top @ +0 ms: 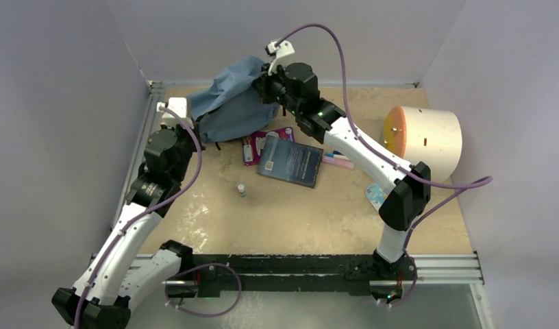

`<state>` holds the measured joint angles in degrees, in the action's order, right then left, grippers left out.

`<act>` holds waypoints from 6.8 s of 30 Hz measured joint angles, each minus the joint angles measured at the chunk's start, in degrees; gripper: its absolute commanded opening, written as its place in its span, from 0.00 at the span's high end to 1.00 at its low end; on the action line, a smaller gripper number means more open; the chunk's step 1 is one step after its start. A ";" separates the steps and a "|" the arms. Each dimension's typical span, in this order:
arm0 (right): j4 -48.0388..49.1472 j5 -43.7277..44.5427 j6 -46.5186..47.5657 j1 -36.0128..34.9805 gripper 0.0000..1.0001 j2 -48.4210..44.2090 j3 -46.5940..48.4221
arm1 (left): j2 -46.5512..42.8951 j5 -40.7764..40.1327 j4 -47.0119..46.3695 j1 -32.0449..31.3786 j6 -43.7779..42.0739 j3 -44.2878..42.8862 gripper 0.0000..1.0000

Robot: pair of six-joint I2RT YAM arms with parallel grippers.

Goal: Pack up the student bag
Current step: Unzip the student bag at the center of the board.

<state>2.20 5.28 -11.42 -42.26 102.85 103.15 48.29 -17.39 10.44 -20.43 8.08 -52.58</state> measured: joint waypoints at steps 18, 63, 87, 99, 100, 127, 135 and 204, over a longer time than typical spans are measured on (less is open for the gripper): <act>-2.38 1.66 -2.75 1.75 1.00 0.90 2.49 | 4.94 0.31 4.44 7.76 0.52 3.93 1.00; -2.64 -1.53 -3.32 3.63 1.00 1.90 4.61 | 9.22 37.38 14.29 17.49 -8.26 -21.38 0.34; -2.67 -3.32 -2.93 3.72 1.00 1.90 4.50 | 26.01 42.36 27.69 5.66 -20.74 -36.13 0.56; -2.36 -3.56 -2.93 3.72 1.00 1.90 4.24 | 27.67 37.46 26.10 5.66 -19.67 -36.13 0.94; -2.36 -3.54 -2.93 3.72 1.00 1.90 4.24 | 27.74 37.24 26.03 5.66 -19.54 -36.13 0.99; 3.85 -1.81 -4.31 3.72 0.46 -7.78 -9.86 | 28.70 29.75 23.96 5.64 -17.49 -37.97 1.00; 8.98 -1.36 -16.70 3.72 0.37 -18.53 -24.39 | 28.70 33.92 24.63 5.64 -17.05 -37.97 1.00; 17.62 12.83 -66.99 -4.57 0.61 -21.59 -45.22 | 29.16 50.36 27.80 5.33 -11.78 -37.53 1.00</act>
<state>19.81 18.11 -78.41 -46.83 81.25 57.93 77.45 32.97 38.24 -15.09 -3.70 -90.11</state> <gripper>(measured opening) 0.388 0.006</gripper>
